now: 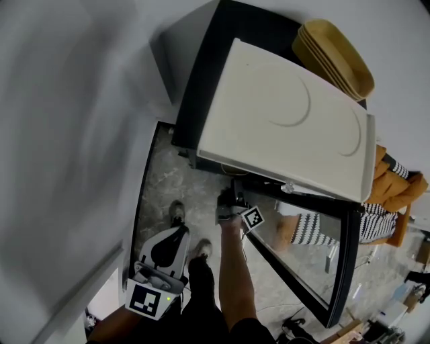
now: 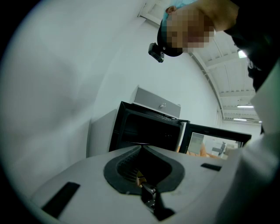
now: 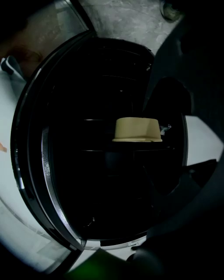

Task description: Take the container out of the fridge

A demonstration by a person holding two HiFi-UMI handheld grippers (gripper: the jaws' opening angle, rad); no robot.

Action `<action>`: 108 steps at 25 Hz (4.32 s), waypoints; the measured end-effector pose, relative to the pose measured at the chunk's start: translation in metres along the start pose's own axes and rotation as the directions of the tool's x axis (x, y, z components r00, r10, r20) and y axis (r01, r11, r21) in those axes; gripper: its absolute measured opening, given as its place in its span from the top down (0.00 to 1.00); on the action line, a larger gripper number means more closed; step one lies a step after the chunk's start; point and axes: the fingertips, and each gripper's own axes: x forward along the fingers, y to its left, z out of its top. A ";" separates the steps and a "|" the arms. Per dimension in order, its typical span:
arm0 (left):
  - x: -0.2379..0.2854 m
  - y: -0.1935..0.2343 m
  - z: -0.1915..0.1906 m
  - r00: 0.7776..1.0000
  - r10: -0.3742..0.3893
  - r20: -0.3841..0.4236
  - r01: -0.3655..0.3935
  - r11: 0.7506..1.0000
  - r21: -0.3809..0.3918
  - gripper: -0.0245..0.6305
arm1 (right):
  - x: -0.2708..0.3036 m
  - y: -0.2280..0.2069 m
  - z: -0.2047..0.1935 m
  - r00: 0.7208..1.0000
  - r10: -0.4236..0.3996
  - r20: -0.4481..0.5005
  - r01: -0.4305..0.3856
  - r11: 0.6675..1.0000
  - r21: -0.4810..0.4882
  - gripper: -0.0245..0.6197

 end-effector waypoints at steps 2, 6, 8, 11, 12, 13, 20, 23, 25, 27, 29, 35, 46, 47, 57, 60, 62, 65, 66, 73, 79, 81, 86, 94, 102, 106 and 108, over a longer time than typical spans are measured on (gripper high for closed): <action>0.000 0.001 -0.001 1.000 0.002 -0.002 -0.002 1.000 0.002 0.95 | 0.006 0.000 0.000 1.000 0.006 -0.002 -0.006 1.000 0.006 0.55; -0.001 0.002 -0.003 1.000 0.007 -0.004 -0.007 1.000 -0.004 0.95 | 0.014 -0.004 0.002 1.000 0.014 0.007 -0.014 1.000 0.022 0.53; -0.002 0.002 -0.004 1.000 0.009 -0.005 -0.009 1.000 -0.006 0.95 | 0.018 -0.004 0.004 1.000 0.022 0.010 -0.022 1.000 0.022 0.52; -0.002 0.003 -0.008 1.000 0.010 -0.012 -0.010 1.000 -0.002 0.95 | 0.023 -0.008 0.005 0.999 0.030 0.010 -0.030 0.999 0.023 0.52; -0.002 0.003 -0.009 1.000 0.009 -0.016 -0.009 1.000 0.001 0.95 | 0.024 -0.009 0.004 0.999 0.033 0.011 -0.033 0.999 0.023 0.52; -0.002 0.004 -0.009 1.000 0.008 -0.017 -0.008 1.000 0.004 0.95 | 0.026 -0.010 0.004 0.999 0.036 0.012 -0.037 0.999 0.024 0.52; -0.001 0.009 -0.009 1.000 0.014 -0.022 -0.014 1.000 0.002 0.95 | 0.034 -0.012 0.005 0.997 0.066 0.028 -0.067 0.996 0.054 0.52; -0.001 0.011 -0.011 1.000 0.015 -0.023 -0.015 1.000 -0.001 0.95 | 0.036 -0.012 0.007 0.997 0.073 0.029 -0.075 0.996 0.047 0.53; -0.001 0.012 -0.013 0.999 0.016 -0.027 -0.016 1.000 -0.006 0.95 | 0.037 -0.011 0.009 0.997 0.077 0.029 -0.078 0.996 0.037 0.57; -0.001 0.012 -0.015 0.999 0.017 -0.029 -0.017 1.000 -0.008 0.95 | 0.037 -0.010 0.010 0.996 0.079 0.032 -0.080 0.996 0.034 0.60; -0.001 0.013 -0.015 0.999 0.017 -0.029 -0.017 1.000 -0.009 0.95 | 0.036 -0.011 0.012 0.997 0.073 0.035 -0.075 0.997 0.036 0.63; -0.002 0.014 -0.016 0.999 0.015 -0.032 -0.016 1.000 -0.012 0.95 | 0.035 -0.010 0.014 0.996 0.073 0.043 -0.075 0.996 0.040 0.65; -0.004 0.016 -0.016 0.999 0.020 -0.028 -0.020 1.000 -0.017 0.95 | 0.033 -0.010 0.011 0.996 0.075 0.044 -0.077 0.996 0.046 0.65; -0.004 0.016 -0.016 0.999 0.020 -0.027 -0.021 1.000 -0.017 0.95 | 0.031 -0.011 0.011 0.996 0.072 0.043 -0.074 0.996 0.044 0.65; -0.005 0.009 -0.009 1.000 0.010 -0.015 -0.010 1.000 -0.012 0.95 | 0.015 -0.011 0.009 0.997 0.064 0.049 -0.067 0.997 0.048 0.65; -0.005 0.006 -0.006 1.000 0.008 -0.003 -0.008 1.000 -0.012 0.95 | 0.012 -0.011 0.009 0.997 0.062 0.049 -0.065 0.997 0.053 0.65; -0.006 0.003 -0.006 1.000 0.007 -0.003 -0.007 1.000 -0.012 0.95 | 0.009 -0.010 0.009 0.997 0.062 0.048 -0.065 0.996 0.060 0.65; -0.008 0.000 -0.006 1.000 0.007 -0.003 -0.007 1.000 -0.015 0.95 | 0.005 -0.008 0.009 0.997 0.066 0.045 -0.069 0.996 0.062 0.65; -0.009 -0.002 -0.006 1.000 0.006 -0.002 -0.006 1.000 -0.015 0.95 | 0.003 -0.008 0.009 0.997 0.067 0.044 -0.070 0.996 0.061 0.65; -0.014 -0.012 -0.006 1.000 0.004 0.006 -0.004 1.000 -0.013 0.95 | -0.010 -0.010 0.011 0.997 0.061 0.037 -0.063 0.997 0.049 0.65; -0.020 -0.019 -0.007 1.000 0.010 0.010 -0.010 1.000 -0.018 0.95 | -0.026 -0.012 0.008 0.997 0.060 0.038 -0.062 0.996 0.066 0.65; -0.021 -0.022 -0.007 1.000 0.010 0.013 -0.010 1.000 -0.018 0.95 | -0.031 -0.012 0.007 0.997 0.062 0.036 -0.064 0.996 0.068 0.65; -0.026 -0.031 -0.007 1.000 0.005 0.015 -0.005 1.000 -0.013 0.95 | -0.044 -0.013 0.003 0.998 0.056 0.028 -0.058 0.996 0.071 0.65; -0.034 -0.041 -0.009 1.000 0.004 0.024 -0.004 1.000 -0.013 0.95 | -0.060 -0.012 0.002 0.998 0.064 0.023 -0.066 0.996 0.065 0.65; -0.038 -0.050 0.012 0.989 0.025 0.148 -0.029 0.999 0.023 0.95 | -0.078 -0.010 0.003 0.998 0.064 0.003 -0.064 0.997 0.052 0.65; -0.043 -0.059 0.012 0.991 0.030 0.132 -0.032 0.999 0.015 0.95 | -0.090 -0.005 0.001 0.998 0.062 0.008 -0.062 0.996 0.064 0.65; -0.046 -0.064 0.015 0.990 0.030 0.138 -0.033 0.999 0.015 0.95 | -0.097 -0.004 -0.001 0.999 0.054 0.007 -0.054 0.996 0.069 0.65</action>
